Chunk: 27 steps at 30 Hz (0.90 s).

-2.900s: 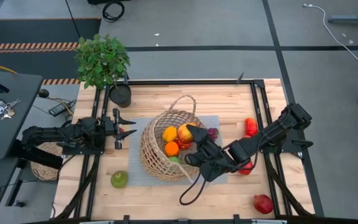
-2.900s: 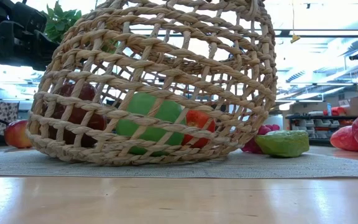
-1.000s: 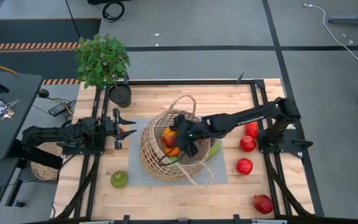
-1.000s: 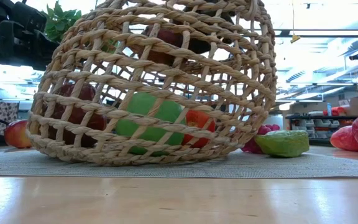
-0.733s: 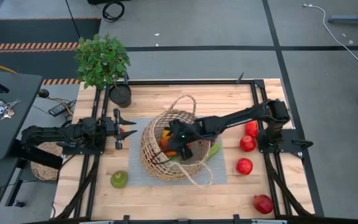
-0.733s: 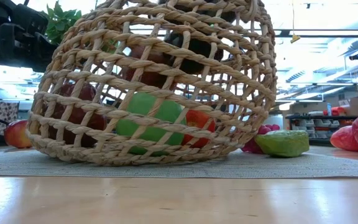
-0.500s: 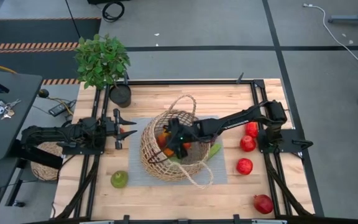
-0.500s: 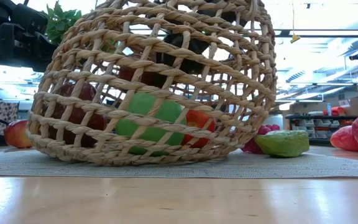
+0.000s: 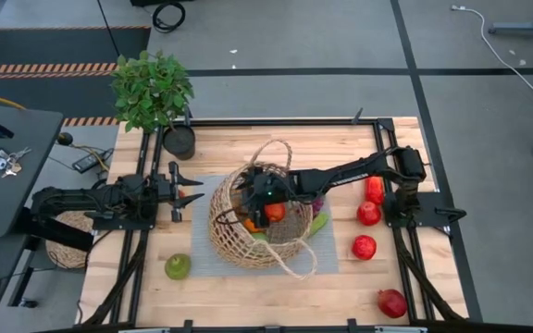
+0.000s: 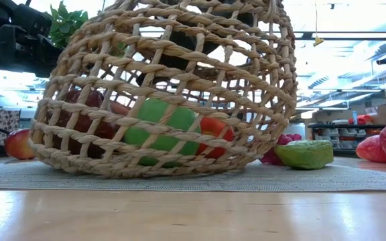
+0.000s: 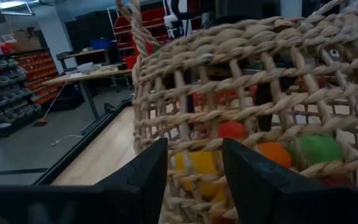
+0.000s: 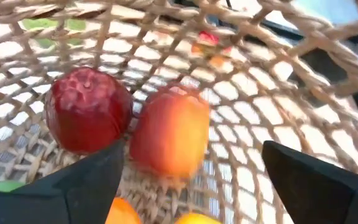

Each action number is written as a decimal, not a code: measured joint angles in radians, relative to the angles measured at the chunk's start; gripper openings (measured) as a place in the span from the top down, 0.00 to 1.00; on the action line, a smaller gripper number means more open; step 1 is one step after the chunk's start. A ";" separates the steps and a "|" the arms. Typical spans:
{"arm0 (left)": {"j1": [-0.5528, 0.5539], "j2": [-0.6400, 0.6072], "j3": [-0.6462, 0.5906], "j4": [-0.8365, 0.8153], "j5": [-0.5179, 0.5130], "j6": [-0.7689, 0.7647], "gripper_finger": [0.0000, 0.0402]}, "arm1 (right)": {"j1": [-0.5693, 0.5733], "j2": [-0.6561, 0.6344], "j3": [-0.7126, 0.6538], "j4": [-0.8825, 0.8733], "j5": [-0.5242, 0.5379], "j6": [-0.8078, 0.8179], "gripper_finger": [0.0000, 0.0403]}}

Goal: Build produce basket
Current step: Put the dark red apple into the brown basket, then put the green cucumber into the brown basket

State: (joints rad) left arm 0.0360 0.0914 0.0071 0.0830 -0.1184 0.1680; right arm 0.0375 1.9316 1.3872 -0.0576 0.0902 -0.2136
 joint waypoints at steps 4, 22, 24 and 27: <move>0.000 0.000 0.000 0.000 0.000 0.000 0.60 | 0.007 -0.028 0.000 -0.085 0.058 0.027 0.01; 0.000 0.000 0.000 0.000 0.000 0.000 0.60 | 0.152 -0.502 0.002 -0.530 0.168 0.297 0.11; 0.000 0.000 0.000 0.000 0.000 0.000 0.60 | 0.172 -0.531 0.002 -0.624 0.196 0.323 0.12; 0.000 0.000 0.000 0.000 0.000 0.000 0.60 | 0.194 -0.568 0.001 -0.747 0.203 0.382 0.13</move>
State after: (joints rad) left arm 0.0357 0.0914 0.0069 0.0834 -0.1182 0.1680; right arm 0.2318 1.3636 1.3880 -0.8042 0.2936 0.1680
